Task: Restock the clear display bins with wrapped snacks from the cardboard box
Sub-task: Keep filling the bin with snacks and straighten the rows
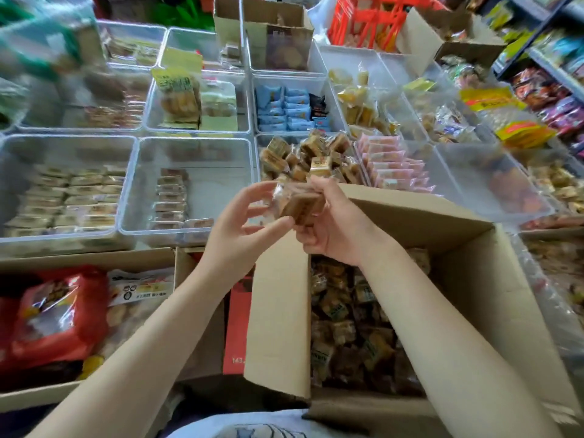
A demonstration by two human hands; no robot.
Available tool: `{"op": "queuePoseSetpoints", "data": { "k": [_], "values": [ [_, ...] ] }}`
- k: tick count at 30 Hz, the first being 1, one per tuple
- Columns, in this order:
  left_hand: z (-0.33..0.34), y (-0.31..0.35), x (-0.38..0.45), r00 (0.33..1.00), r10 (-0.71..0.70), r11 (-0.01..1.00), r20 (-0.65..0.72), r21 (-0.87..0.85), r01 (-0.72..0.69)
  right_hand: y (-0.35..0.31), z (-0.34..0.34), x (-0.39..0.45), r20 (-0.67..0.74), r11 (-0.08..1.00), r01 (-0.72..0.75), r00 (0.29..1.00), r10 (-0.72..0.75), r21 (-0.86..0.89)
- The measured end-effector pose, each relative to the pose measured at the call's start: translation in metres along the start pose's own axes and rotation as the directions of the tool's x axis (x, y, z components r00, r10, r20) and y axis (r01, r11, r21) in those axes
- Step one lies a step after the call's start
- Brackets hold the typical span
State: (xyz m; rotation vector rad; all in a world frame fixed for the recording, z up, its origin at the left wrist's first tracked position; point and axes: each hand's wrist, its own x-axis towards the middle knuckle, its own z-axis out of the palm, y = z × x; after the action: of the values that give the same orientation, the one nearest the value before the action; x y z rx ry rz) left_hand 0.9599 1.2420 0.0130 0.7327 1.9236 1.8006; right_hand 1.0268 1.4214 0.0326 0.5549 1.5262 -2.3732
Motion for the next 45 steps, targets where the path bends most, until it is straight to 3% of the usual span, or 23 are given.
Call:
{"op": "queuePoseSetpoints", "data": {
  "k": [4,7,9,11,13,15,17,19,23,29,39,43,45],
  "values": [
    [-0.057,-0.007,0.013,0.993,-0.033,0.999,-0.111,-0.022,0.031,0.005,0.041,0.032,-0.102,0.981,-0.105,0.991,0.089,-0.162],
    [-0.105,-0.023,0.021,0.992,-0.080,0.997,-0.097,-0.020,0.078,0.009,0.067,0.063,-0.199,0.892,-0.066,0.980,-0.027,-0.448],
    [-0.132,-0.040,0.027,0.991,-0.107,0.994,-0.075,0.016,0.108,0.011,0.083,0.087,-0.140,0.799,-0.041,0.989,-0.054,-0.600],
    [-0.155,-0.065,0.034,0.983,-0.158,0.987,-0.090,0.013,0.160,0.017,0.093,0.117,-0.113,0.742,-0.048,0.993,-0.038,-0.669],
    [-0.179,-0.097,0.041,0.969,-0.205,0.964,-0.138,0.143,0.224,0.024,0.095,0.153,-0.192,0.706,-0.078,0.978,-0.083,-0.704],
    [-0.204,-0.131,0.041,0.971,-0.206,0.825,-0.119,0.513,0.238,0.030,0.090,0.190,-0.302,0.606,-0.129,0.934,-0.192,-0.785],
    [-0.221,-0.160,0.030,0.976,-0.219,0.583,-0.006,0.801,0.136,0.034,0.081,0.225,-0.356,0.430,-0.207,0.886,-0.299,-0.878],
    [-0.226,-0.181,0.017,0.958,-0.272,0.482,0.095,0.875,0.050,0.040,0.071,0.258,-0.356,0.290,-0.264,0.871,-0.338,-0.920],
    [-0.223,-0.193,0.010,0.955,-0.275,0.470,0.112,0.882,0.032,0.068,0.062,0.310,-0.396,0.196,-0.357,0.889,-0.231,-0.913],
    [-0.228,-0.195,0.009,0.934,-0.330,0.486,0.134,0.873,0.046,0.103,0.062,0.350,-0.369,0.118,-0.364,0.929,-0.022,-0.924],
    [-0.230,-0.189,0.012,0.905,-0.399,0.493,0.150,0.867,0.074,0.090,0.074,0.338,-0.329,-0.103,-0.323,0.943,0.047,-0.941],
    [-0.224,-0.180,0.015,0.879,-0.465,0.484,0.106,0.862,0.152,0.045,0.081,0.275,-0.173,0.053,-0.168,0.979,-0.108,-0.984],
    [-0.215,-0.170,0.022,0.855,-0.518,0.438,0.035,0.869,0.230,0.020,0.079,0.222,-0.060,0.070,-0.045,0.971,-0.232,-0.996]
  ]
}}
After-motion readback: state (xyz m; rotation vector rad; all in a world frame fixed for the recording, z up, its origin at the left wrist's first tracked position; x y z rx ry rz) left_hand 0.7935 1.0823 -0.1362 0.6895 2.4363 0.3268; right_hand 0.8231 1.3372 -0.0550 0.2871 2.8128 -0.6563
